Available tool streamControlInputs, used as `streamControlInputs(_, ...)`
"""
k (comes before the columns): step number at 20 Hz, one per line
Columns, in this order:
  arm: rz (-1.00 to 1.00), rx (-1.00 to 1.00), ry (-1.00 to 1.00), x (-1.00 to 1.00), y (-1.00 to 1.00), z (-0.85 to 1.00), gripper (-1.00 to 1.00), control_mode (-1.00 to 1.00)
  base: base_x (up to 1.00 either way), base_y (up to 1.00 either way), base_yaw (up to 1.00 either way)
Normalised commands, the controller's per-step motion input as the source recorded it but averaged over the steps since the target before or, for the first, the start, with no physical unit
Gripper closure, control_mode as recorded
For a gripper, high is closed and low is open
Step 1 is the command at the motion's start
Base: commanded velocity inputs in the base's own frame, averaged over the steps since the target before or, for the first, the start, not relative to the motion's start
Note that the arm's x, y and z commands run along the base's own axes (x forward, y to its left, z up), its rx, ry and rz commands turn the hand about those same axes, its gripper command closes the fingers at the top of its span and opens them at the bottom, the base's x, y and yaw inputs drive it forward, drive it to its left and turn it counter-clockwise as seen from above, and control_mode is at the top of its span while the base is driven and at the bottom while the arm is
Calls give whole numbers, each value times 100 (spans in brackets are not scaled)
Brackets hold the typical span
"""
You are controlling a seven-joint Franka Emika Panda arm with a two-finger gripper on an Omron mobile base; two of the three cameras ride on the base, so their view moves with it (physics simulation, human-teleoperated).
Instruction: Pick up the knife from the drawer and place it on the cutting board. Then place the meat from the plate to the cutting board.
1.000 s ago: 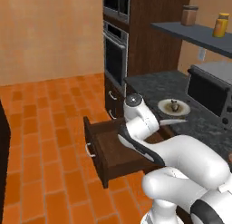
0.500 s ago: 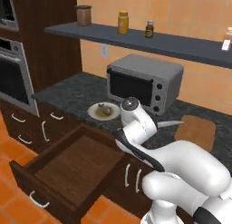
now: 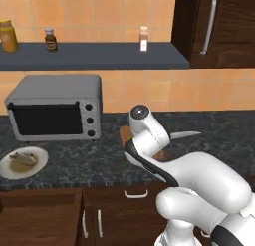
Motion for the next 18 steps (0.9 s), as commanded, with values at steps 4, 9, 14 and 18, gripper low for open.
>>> streamControlInputs(4, 0, 0, 0, 0, 0, 0, 100, 100, 17, 58, -70)
streamControlInputs(9, 0, 0, 0, 0, 0, 0, 100, 100, 6, 67, -26)
streamControlInputs(14, 0, 0, 0, 0, 0, 0, 100, 100, 7, 12, 2)
streamControlInputs(18, 0, 0, 0, 0, 0, 0, 100, 100, 61, 0, 2)
